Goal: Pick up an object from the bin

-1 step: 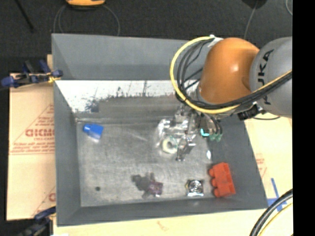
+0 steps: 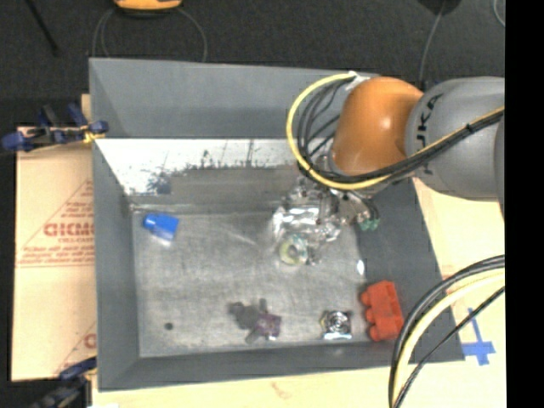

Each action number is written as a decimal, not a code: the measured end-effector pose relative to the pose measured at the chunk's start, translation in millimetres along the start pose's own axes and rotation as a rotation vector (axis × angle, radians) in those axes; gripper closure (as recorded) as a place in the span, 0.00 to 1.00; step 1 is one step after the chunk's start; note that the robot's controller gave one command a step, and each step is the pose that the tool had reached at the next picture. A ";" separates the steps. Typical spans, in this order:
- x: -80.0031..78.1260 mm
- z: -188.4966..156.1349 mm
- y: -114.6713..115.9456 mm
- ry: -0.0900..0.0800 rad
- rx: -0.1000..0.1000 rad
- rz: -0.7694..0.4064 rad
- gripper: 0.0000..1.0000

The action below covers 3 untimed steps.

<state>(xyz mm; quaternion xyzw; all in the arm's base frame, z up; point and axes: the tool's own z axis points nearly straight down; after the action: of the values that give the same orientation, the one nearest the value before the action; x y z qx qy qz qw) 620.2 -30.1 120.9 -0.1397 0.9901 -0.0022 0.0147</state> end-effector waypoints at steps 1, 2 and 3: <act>-3.3 3.7 -1.5 -0.005 0.001 -0.050 0.00; -3.1 5.1 -0.5 -0.003 -0.001 -0.050 1.00; 0.4 6.4 -1.6 0.013 -0.002 -0.049 0.00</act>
Offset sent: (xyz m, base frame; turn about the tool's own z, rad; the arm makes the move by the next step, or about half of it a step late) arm 0.0163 -0.0011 -0.0509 -0.1651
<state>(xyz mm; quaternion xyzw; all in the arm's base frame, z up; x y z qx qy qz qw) 620.4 -31.8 114.5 -0.1642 0.9864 -0.0022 0.0080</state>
